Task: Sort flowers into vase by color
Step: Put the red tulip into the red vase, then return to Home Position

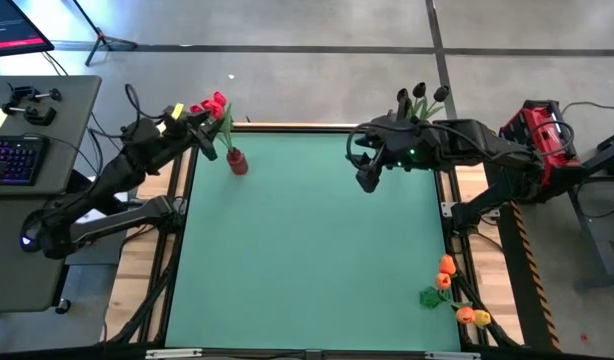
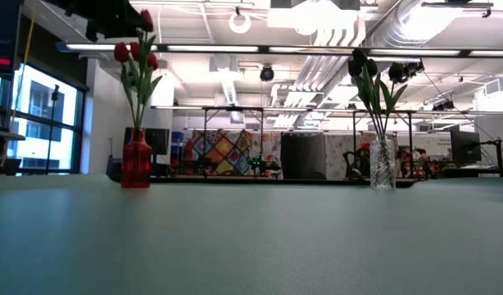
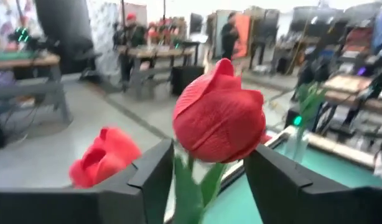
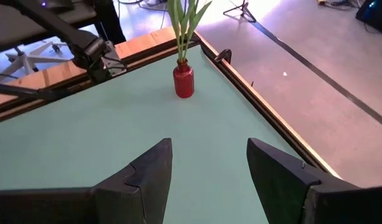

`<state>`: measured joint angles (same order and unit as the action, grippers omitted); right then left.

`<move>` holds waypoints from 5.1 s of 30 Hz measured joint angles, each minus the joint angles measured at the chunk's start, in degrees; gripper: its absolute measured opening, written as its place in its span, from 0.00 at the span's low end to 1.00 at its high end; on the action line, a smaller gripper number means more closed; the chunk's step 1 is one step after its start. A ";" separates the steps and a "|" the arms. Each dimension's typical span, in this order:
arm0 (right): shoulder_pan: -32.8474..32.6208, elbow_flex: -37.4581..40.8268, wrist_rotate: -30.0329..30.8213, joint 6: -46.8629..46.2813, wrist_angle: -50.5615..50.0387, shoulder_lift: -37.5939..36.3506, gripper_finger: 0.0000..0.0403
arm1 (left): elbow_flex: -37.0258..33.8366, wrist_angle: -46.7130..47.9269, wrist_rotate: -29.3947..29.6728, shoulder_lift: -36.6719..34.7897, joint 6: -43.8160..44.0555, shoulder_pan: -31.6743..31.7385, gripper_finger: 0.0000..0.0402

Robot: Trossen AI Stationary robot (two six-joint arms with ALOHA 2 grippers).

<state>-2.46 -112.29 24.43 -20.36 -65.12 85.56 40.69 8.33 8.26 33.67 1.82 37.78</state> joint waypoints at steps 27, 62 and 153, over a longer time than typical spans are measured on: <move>5.49 0.02 -8.91 1.67 10.57 6.06 0.49 | 12.69 16.62 2.52 0.54 5.19 0.00 0.60; 10.00 25.39 -16.94 16.12 37.96 -20.27 0.00 | 4.05 3.79 -11.63 -1.40 6.80 -17.22 0.00; 6.95 107.97 -24.72 16.30 76.42 -85.50 0.00 | -38.81 -12.73 -10.56 -32.61 5.13 -23.56 0.00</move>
<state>4.49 -4.32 -0.29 -4.05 11.30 0.05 1.88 -4.39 -2.31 1.07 6.95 14.22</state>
